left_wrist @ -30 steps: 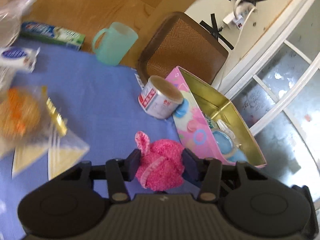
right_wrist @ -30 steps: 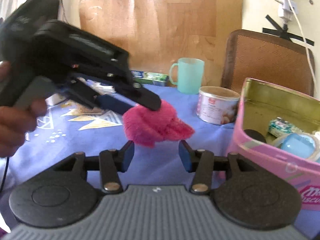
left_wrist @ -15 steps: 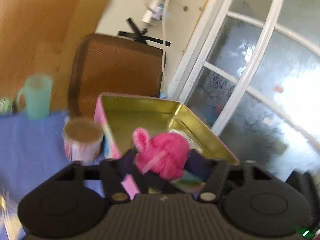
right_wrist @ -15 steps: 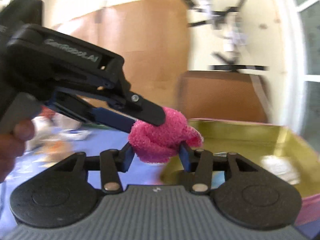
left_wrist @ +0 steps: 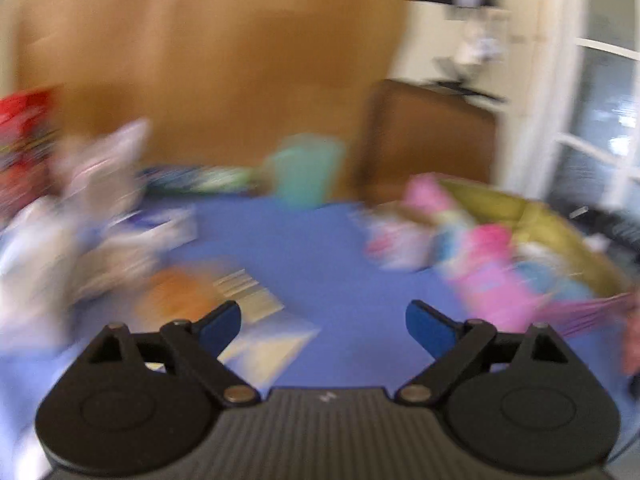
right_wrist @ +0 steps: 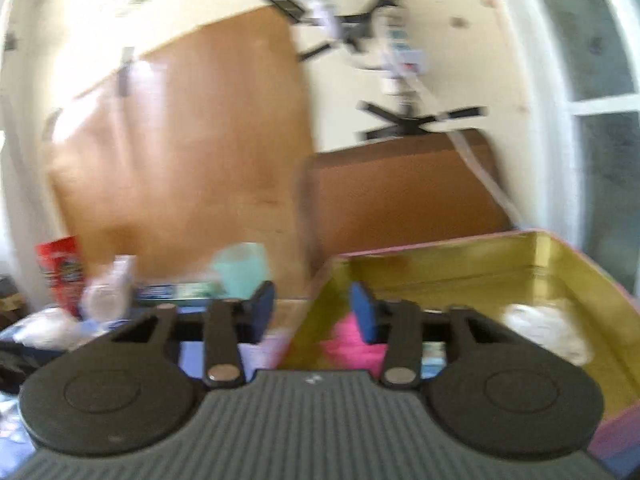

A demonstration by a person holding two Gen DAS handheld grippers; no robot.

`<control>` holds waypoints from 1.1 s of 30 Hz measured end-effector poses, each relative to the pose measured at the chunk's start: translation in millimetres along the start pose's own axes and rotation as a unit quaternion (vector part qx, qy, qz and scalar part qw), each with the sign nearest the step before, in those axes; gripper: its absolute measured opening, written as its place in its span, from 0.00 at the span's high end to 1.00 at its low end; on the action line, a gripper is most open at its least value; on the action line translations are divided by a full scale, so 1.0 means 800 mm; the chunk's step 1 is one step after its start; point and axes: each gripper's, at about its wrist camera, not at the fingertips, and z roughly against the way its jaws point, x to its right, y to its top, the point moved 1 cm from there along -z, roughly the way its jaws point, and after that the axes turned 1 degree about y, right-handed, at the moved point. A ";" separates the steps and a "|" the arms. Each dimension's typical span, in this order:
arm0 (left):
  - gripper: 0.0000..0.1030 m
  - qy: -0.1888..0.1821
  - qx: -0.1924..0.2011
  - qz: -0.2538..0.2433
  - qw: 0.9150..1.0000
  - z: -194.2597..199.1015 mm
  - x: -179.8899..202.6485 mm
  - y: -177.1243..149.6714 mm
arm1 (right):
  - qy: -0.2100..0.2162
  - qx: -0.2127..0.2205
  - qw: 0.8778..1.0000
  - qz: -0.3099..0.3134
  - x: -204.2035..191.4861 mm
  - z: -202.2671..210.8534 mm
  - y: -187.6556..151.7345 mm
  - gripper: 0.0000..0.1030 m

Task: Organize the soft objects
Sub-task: 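Carry the pink plush toy with the right tool into the tin, then grasp the bagged bread roll with the right tool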

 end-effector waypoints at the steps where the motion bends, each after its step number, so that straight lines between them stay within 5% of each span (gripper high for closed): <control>1: 0.10 0.029 -0.001 0.014 0.999 0.006 -0.023 -0.011 | 0.034 -0.013 0.999 0.005 -0.019 -0.007 -0.002 0.65; 4: 0.10 0.086 0.001 0.067 0.994 0.017 -0.085 -0.034 | 0.106 -0.071 0.992 0.013 -0.075 -0.039 -0.016 0.65; 7: 0.10 0.100 0.003 0.120 0.988 0.016 -0.130 -0.050 | 0.168 -0.144 0.975 0.008 -0.126 -0.094 -0.037 0.60; 12: 0.10 0.060 0.018 0.160 0.985 0.021 -0.151 -0.048 | 0.185 -0.246 0.945 -0.109 -0.150 -0.200 -0.071 0.55; 15: 0.12 0.021 0.027 0.165 0.986 0.018 -0.146 -0.033 | 0.192 -0.271 0.928 -0.168 -0.145 -0.224 -0.085 0.56; 16: 0.14 0.012 0.031 0.167 0.985 0.015 -0.149 -0.029 | 0.192 -0.278 0.925 -0.174 -0.146 -0.229 -0.087 0.57; 18: 0.22 -0.009 0.029 0.177 0.984 0.004 -0.147 -0.015 | 0.201 -0.291 0.919 -0.174 -0.152 -0.228 -0.090 0.87; 21: 0.62 -0.047 -0.018 0.197 0.979 -0.037 -0.147 -0.015 | 0.196 -0.280 0.928 -0.146 -0.159 -0.206 -0.082 0.91; 22: 0.68 -0.051 -0.042 0.205 0.976 -0.050 -0.145 -0.021 | 0.193 -0.274 0.933 -0.131 -0.158 -0.195 -0.079 0.91; 27: 0.71 -0.135 -0.055 0.201 0.969 -0.035 -0.112 -0.042 | 0.179 -0.250 0.949 -0.071 -0.135 -0.111 -0.079 0.93; 29: 0.70 -0.158 -0.063 0.166 0.971 -0.024 -0.086 -0.050 | 0.172 -0.233 0.956 -0.037 -0.121 -0.063 -0.083 0.93; 32: 0.39 -0.147 -0.051 0.111 0.982 -0.001 -0.058 -0.055 | 0.155 -0.213 0.965 0.008 -0.108 -0.011 -0.092 0.86; 33: 0.27 -0.141 -0.042 0.107 0.983 0.003 -0.057 -0.053 | 0.155 -0.209 0.965 0.016 -0.103 0.001 -0.094 0.65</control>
